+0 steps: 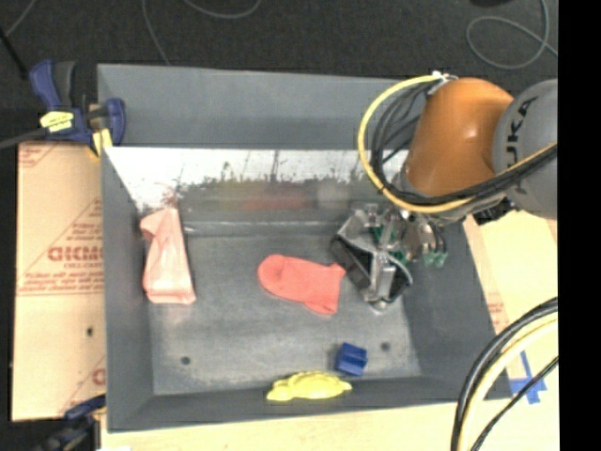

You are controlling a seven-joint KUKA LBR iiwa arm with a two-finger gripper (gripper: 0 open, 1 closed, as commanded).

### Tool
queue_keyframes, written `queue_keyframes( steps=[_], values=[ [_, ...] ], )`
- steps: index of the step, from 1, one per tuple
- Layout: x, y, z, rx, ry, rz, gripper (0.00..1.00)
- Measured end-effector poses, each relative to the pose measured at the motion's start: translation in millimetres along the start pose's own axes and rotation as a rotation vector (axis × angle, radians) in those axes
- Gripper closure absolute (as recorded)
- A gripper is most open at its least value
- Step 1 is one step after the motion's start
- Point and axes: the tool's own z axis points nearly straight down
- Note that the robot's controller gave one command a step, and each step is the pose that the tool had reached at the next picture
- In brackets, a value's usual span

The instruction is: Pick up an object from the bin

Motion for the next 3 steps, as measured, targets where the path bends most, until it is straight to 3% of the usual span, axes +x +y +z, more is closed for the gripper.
queue_keyframes(
  steps=[1, 2, 3],
  values=[
    [-1.7, 0, -4, 0.001, -0.008, -0.001, 0.00],
    [-15.3, 8, 37, 0.002, -0.015, -0.030, 0.00],
    [-4.6, 38, 88, 0.001, -0.012, 0.008, 0.00]
  ],
)
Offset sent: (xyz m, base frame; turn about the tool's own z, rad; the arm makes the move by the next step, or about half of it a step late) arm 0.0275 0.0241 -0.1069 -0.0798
